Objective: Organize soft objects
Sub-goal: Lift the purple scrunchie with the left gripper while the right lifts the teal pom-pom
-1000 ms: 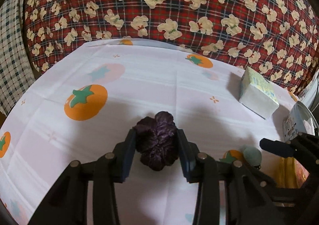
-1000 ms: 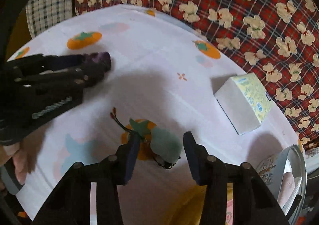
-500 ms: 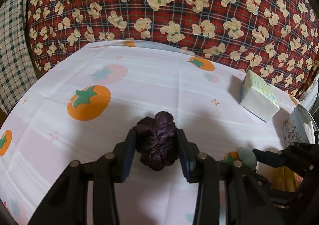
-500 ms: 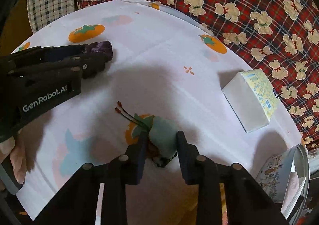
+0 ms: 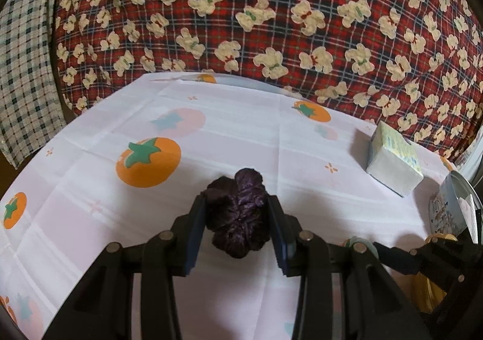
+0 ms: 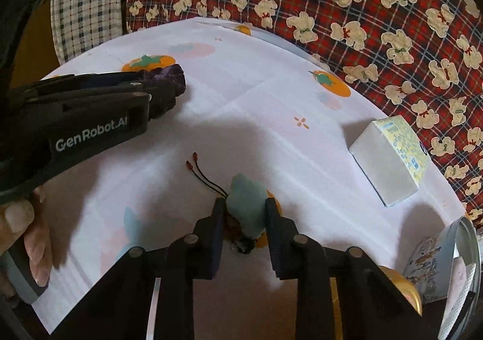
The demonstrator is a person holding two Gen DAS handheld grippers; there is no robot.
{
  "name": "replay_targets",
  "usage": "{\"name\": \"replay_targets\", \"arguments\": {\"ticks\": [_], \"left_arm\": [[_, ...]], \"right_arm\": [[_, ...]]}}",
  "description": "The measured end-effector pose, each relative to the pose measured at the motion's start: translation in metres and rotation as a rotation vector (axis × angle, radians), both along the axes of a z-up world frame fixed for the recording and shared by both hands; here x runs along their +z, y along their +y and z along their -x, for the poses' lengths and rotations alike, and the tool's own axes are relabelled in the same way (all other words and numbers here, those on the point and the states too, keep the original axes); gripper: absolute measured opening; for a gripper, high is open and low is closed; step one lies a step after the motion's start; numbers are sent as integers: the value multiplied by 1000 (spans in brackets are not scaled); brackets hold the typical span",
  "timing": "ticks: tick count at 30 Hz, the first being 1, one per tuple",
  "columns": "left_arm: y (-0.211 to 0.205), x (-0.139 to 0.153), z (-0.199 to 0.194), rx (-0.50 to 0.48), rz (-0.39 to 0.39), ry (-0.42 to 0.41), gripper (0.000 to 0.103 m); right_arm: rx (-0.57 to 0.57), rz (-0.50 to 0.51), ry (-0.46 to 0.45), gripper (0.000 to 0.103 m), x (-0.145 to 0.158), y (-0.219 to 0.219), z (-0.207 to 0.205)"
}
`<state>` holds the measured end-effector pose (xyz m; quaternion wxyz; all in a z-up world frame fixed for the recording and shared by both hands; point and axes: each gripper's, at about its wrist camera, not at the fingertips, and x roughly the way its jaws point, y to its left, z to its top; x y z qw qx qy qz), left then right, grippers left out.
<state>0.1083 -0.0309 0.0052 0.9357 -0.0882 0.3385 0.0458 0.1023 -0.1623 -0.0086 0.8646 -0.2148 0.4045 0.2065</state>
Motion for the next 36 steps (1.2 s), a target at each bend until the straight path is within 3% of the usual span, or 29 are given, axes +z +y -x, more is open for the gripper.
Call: {"name": "replay_targets", "arguments": {"ticks": [16, 29, 36], "left_arm": [[2, 10, 17, 59, -31, -100, 39], [-11, 22, 37, 83, -126, -208, 40], [-11, 25, 49, 83, -106, -239, 40]], "right_arm": [[31, -177, -228, 27, 24, -10, 29], [-49, -309, -354, 27, 42, -39, 44], [-73, -348, -395, 27, 46, -49, 52]]}}
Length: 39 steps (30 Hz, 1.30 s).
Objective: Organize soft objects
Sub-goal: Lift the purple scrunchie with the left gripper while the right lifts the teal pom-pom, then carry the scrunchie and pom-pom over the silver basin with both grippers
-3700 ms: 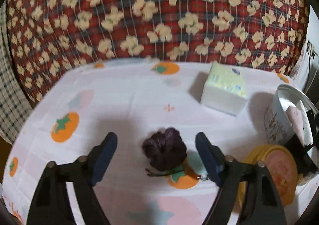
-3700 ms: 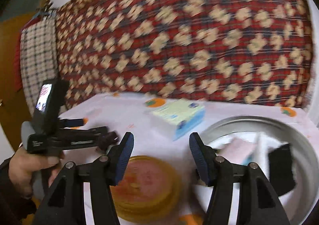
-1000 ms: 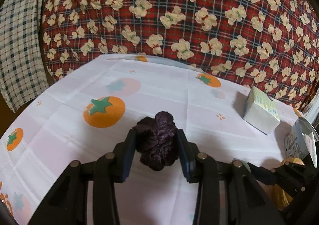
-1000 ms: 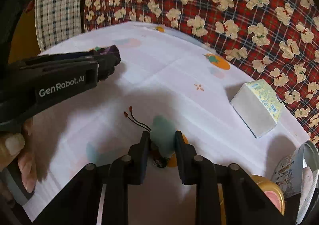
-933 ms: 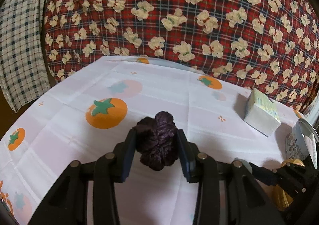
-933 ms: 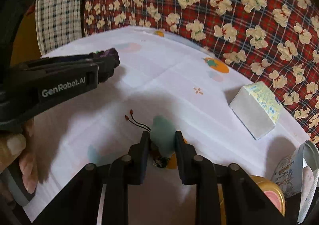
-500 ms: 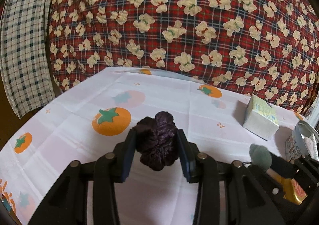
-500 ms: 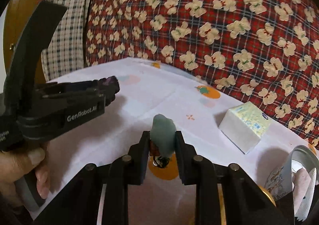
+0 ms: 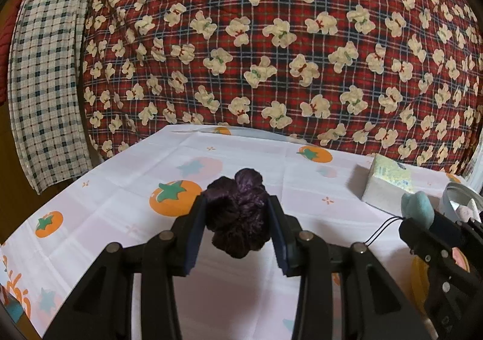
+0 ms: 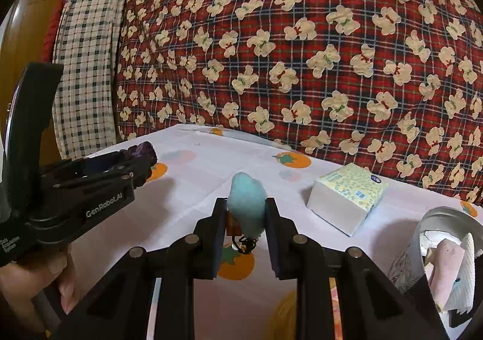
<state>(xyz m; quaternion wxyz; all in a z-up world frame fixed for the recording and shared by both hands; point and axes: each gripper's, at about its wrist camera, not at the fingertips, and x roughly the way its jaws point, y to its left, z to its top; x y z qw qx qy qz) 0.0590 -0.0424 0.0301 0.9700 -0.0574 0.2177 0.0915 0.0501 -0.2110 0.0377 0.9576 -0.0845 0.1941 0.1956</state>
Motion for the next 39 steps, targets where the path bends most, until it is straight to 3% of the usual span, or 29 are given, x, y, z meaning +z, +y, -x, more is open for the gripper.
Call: {"name": "replay_targets", "arguments": {"ticks": [15, 39], "left_arm": [[-23, 2, 12, -48, 19, -22, 40], [-68, 6, 24, -90, -47, -54, 40]], "right_arm": [[-37, -36, -49, 27, 4, -23, 12], [-105, -95, -89, 27, 9, -68, 25]]}}
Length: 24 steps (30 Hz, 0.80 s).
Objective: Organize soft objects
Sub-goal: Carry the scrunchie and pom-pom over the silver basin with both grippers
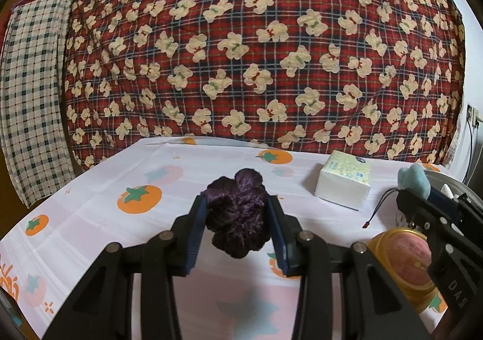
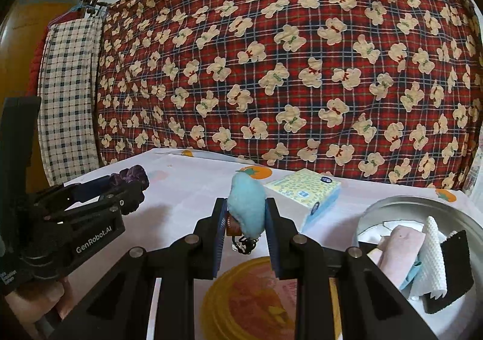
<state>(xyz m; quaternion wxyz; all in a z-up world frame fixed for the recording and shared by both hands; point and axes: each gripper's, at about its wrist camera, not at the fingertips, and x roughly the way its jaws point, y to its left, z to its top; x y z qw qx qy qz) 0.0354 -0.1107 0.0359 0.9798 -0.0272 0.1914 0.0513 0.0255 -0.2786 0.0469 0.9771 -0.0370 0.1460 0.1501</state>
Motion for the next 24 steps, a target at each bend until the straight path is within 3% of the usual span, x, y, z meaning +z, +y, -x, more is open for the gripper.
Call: {"name": "replay_targets", "arguments": {"ticks": [24], "left_arm": [[-36, 2, 5, -57, -13, -12, 40]], "right_arm": [[-60, -21, -17, 27, 2, -30, 9]]}}
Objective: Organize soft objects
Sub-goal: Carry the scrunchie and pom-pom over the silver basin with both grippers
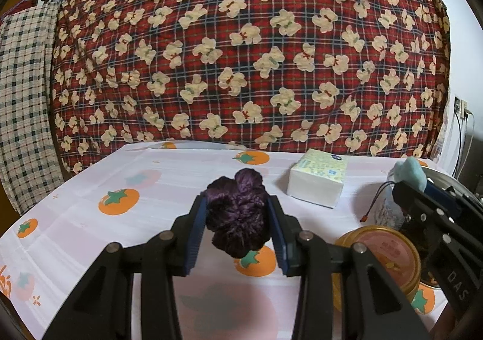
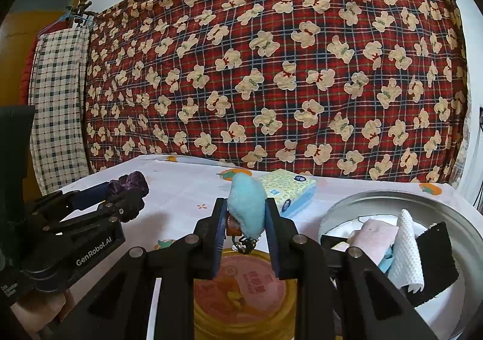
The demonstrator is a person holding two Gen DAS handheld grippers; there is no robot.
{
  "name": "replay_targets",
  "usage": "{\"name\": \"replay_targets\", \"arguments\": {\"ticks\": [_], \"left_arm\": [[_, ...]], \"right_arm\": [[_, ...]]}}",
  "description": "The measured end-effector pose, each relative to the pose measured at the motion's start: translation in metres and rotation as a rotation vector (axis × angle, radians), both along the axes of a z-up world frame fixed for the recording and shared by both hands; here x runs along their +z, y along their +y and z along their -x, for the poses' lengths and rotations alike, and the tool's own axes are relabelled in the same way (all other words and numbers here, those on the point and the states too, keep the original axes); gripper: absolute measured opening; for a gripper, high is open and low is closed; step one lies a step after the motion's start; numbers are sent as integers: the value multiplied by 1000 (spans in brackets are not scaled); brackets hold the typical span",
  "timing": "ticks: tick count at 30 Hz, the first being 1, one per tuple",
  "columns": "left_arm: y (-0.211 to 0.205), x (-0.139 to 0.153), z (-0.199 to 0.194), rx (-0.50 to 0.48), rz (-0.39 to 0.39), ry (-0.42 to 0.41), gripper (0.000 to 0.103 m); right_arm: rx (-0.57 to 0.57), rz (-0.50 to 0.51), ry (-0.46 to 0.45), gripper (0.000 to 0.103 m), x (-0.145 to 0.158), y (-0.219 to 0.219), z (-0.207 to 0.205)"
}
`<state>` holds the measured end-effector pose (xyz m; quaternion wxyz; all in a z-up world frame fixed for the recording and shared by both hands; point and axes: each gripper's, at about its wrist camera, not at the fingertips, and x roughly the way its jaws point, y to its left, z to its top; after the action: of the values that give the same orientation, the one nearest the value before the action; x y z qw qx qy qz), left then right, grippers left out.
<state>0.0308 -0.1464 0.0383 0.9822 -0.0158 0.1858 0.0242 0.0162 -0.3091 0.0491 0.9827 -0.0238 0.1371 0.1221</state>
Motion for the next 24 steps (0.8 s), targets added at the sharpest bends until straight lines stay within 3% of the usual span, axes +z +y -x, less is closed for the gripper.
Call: {"name": "replay_targets", "arguments": {"ticks": [24], "left_arm": [[-32, 0, 0, -72, -10, 6, 40]], "right_arm": [[-59, -20, -3, 27, 2, -30, 3]]}}
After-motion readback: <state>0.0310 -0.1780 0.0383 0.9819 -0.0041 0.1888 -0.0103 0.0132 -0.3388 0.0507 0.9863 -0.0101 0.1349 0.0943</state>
